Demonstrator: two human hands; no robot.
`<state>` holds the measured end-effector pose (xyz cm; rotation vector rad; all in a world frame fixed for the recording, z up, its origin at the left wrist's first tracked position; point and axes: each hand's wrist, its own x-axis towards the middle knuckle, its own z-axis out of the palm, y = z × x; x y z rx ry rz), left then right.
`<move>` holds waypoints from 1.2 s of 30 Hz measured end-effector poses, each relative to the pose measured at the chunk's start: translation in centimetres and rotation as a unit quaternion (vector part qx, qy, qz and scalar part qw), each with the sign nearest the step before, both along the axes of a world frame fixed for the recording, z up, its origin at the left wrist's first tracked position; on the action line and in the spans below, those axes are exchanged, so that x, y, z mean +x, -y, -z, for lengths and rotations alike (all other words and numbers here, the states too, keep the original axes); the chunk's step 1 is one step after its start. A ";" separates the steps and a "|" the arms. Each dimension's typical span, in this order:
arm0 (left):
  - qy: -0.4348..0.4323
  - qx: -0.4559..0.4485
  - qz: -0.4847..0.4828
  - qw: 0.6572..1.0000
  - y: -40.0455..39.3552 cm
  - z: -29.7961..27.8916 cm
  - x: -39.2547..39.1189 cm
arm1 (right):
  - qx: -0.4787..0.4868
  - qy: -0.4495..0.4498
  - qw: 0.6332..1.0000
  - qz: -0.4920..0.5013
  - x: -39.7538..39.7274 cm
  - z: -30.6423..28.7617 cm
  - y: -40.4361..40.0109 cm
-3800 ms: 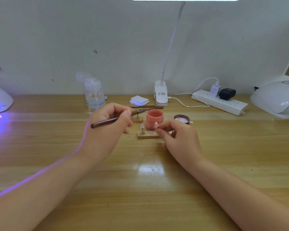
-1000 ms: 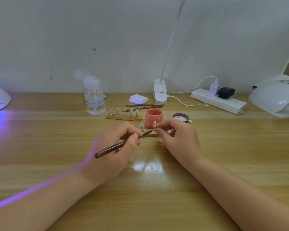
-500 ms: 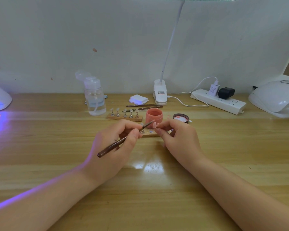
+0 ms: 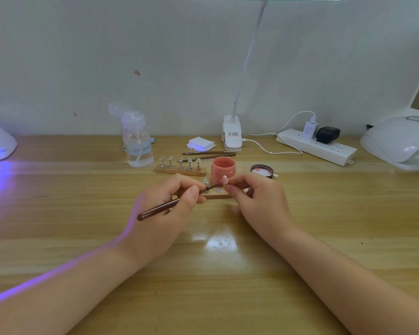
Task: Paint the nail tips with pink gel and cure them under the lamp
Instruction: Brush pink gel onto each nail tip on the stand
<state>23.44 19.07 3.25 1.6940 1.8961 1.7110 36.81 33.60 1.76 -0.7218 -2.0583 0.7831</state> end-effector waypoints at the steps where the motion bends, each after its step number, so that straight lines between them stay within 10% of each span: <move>1: -0.003 0.003 0.006 1.000 0.1 0.0 0.0 | -0.002 -0.001 1.000 0.001 0.0 0.0 0.0; 36: 0.048 0.005 0.031 0.998 0.0 0.4 0.1 | 0.027 0.006 1.000 0.013 -0.1 0.1 -0.1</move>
